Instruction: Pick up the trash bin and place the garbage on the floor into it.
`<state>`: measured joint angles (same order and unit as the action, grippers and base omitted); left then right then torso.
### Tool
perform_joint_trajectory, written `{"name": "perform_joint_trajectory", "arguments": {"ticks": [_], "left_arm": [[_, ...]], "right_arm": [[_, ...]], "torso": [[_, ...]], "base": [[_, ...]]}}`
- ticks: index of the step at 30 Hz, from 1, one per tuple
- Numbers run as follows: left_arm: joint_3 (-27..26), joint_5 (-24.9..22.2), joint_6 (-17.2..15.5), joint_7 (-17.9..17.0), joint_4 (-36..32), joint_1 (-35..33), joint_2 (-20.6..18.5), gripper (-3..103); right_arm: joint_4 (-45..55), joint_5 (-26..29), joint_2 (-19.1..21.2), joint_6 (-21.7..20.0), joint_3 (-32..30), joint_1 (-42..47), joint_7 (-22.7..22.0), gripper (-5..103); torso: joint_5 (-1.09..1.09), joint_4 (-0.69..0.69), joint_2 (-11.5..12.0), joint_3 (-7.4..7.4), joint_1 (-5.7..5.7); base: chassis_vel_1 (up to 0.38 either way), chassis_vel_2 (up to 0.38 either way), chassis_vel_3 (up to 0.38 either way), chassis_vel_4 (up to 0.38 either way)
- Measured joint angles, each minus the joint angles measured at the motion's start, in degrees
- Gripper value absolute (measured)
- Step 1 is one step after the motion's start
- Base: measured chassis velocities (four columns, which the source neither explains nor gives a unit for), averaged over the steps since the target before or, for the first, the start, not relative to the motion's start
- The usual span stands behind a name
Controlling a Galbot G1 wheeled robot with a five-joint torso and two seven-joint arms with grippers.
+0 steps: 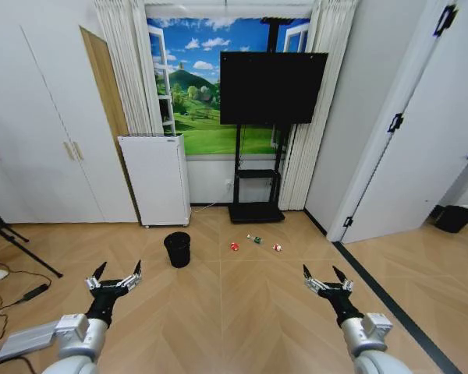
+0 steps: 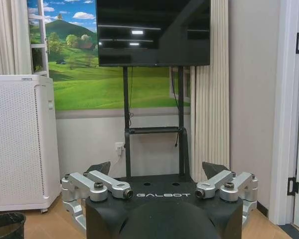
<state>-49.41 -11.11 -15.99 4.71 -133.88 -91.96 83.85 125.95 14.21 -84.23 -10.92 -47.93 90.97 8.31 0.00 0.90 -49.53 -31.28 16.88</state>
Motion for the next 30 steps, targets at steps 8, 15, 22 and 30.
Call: {"name": "perform_joint_trajectory", "arguments": {"ticks": [8,15,22,30], "left_arm": [[0.0,0.0,-0.1,0.0,-0.1,0.0,0.2,100],[0.1,0.1,-0.1,0.1,-0.1,0.1,0.2,100],[0.1,0.1,0.0,0.2,0.2,0.6,0.1,100],[0.1,-0.1,0.0,0.2,0.2,0.6,-0.1,100]], "right_arm": [[0.0,0.2,0.0,0.2,-0.2,0.2,0.0,100],[0.0,0.3,0.0,0.3,-0.2,0.2,0.0,100],[0.0,0.3,0.1,0.4,-0.2,0.2,0.0,100],[0.0,-0.1,0.1,0.4,-0.2,0.1,0.0,100]], "torso": [[0.00,0.00,0.0,0.00,0.00],[0.00,0.00,0.0,0.00,0.00],[0.00,0.00,0.0,0.00,0.00],[0.00,0.00,0.0,0.00,0.00]], "base": [[0.000,0.000,0.000,0.000],[0.000,0.000,0.000,0.000],[0.000,0.000,0.000,0.000],[0.000,0.000,0.000,0.000]]}}
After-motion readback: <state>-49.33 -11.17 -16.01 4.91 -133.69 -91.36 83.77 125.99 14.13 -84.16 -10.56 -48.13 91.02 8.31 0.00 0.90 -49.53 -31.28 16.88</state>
